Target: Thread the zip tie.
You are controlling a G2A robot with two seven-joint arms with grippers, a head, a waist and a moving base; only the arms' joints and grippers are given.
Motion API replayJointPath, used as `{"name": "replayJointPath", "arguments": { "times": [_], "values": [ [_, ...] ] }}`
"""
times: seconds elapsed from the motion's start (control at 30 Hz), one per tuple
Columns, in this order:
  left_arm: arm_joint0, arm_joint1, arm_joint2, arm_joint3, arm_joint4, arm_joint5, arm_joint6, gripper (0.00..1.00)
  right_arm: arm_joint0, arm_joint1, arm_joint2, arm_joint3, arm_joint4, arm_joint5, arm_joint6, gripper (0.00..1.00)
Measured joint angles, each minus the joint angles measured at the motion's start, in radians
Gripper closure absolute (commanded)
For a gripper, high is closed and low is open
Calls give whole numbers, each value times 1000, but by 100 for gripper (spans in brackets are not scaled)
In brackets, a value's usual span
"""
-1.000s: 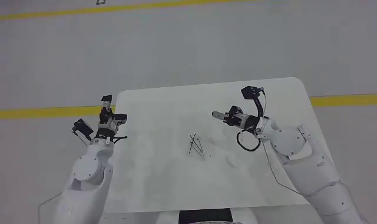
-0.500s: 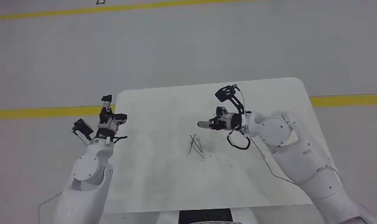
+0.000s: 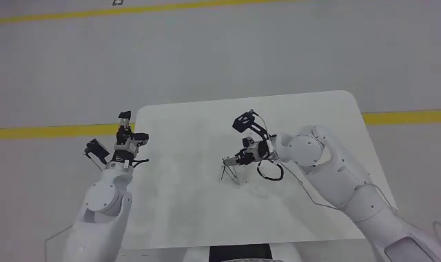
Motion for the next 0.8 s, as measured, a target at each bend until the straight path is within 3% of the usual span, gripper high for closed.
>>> {"name": "replayJointPath", "arguments": {
  "times": [0.23,0.6,0.8],
  "values": [
    [0,0,0,0,0,0,0,0,25,-9,-43,17,-7,-23,9,0],
    [0,0,0,0,0,0,0,0,203,-75,-220,193,75,7,102,0],
    [0,0,0,0,0,0,0,0,236,-97,-268,264,128,21,143,0]
  ]
}}
